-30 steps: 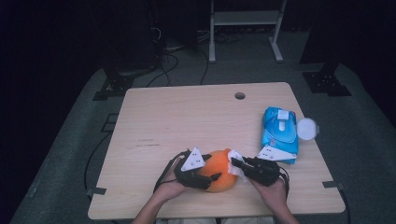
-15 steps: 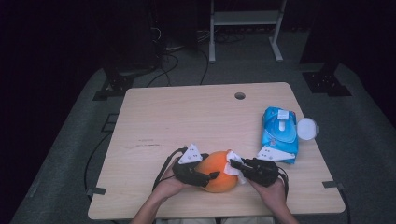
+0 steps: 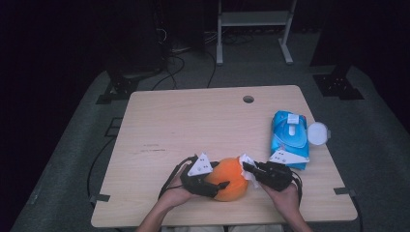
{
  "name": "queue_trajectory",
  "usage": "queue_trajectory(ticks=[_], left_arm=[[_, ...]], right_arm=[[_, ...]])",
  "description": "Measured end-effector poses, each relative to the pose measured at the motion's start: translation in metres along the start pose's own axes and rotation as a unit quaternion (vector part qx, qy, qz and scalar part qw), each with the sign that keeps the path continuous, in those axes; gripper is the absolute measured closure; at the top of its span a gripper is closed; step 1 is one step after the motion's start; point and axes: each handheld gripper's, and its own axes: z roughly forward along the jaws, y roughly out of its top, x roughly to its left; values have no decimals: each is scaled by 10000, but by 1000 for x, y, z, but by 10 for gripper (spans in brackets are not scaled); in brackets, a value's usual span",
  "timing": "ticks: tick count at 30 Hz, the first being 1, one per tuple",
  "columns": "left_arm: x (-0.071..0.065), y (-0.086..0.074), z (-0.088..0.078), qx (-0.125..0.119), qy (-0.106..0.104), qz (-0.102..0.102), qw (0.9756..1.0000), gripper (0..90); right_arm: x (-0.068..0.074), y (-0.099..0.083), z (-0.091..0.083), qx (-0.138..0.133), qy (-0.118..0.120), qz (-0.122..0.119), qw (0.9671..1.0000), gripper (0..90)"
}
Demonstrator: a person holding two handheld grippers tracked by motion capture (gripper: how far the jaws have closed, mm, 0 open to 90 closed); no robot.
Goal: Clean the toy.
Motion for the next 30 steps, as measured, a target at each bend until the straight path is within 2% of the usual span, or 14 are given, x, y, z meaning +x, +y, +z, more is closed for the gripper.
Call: queue_trajectory(ticks=[1,3,7,9,11,14,16,18,20,22,24,26,27,30], left_arm=[[-1,1,0,15,18,39,10000,289],[-2,2,0,45,39,73,10000,289],[0,1,-1,26,42,-3,10000,289],[-1,2,0,22,43,11,10000,286],[-1,1,1,25,49,22,10000,282],[-3,0,3,-42,41,51,10000,282],[-6,1,4,-22,62,116,9999,276],[-6,2,4,-14,55,110,9999,264],[-2,5,0,-76,24,-65,9999,203],[4,5,-3,-95,121,-293,9995,136],[8,1,0,-49,67,-487,9988,106],[9,-3,5,43,-108,-654,9978,141],[8,-3,5,14,-81,-613,9981,197],[1,5,2,-220,348,-196,9990,336]], right_arm=[[4,3,-1,-65,97,-74,9999,778],[7,5,0,-10,15,-225,9997,777],[-12,-8,1,175,-274,133,9994,777],[-16,-12,1,208,-288,280,9990,777],[-9,-8,0,139,-224,165,9995,778],[7,4,-2,-86,117,-93,9999,776],[16,7,0,-50,124,-291,9995,774],[14,2,2,30,93,-281,9996,774],[9,-1,2,18,120,-147,9998,775],[9,-2,1,34,61,-182,9998,775],[8,-2,1,26,86,-146,9999,775],[9,0,1,19,128,-129,9998,775],[11,1,1,1,161,-127,9998,775],[22,8,0,-93,403,-263,9988,775]])
